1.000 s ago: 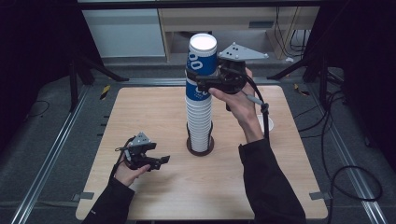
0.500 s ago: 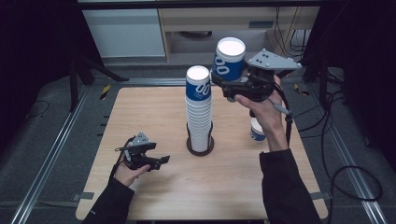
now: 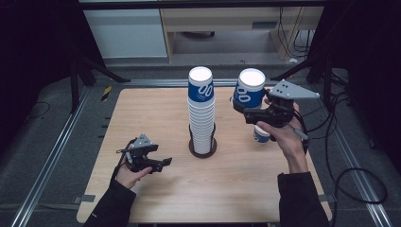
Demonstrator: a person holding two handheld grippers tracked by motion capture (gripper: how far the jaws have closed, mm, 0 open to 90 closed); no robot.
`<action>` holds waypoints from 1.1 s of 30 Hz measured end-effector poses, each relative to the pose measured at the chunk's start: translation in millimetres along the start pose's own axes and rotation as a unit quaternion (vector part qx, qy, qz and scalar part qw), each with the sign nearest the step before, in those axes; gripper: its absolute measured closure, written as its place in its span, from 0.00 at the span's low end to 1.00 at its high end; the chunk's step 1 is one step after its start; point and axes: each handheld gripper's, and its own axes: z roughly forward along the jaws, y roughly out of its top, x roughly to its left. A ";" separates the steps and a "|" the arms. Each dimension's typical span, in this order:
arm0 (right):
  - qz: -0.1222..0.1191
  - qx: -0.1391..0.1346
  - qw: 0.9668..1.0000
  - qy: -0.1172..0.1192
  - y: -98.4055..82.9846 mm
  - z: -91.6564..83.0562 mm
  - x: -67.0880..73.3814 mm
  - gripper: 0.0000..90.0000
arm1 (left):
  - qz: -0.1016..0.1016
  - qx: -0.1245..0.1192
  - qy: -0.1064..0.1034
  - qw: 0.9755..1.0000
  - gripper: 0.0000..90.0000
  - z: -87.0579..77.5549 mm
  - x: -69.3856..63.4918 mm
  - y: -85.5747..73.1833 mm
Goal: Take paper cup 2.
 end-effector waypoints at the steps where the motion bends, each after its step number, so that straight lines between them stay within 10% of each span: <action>1: 0.000 0.003 1.000 0.001 -4.0 -0.3 -0.6 0.22 | 0.000 0.000 0.000 1.000 0.18 0.1 -0.3 0.1; 33: -0.001 0.077 0.995 0.063 -92.2 -2.8 6.5 0.22 | 0.008 0.000 -0.013 1.000 0.18 -0.6 -5.5 2.3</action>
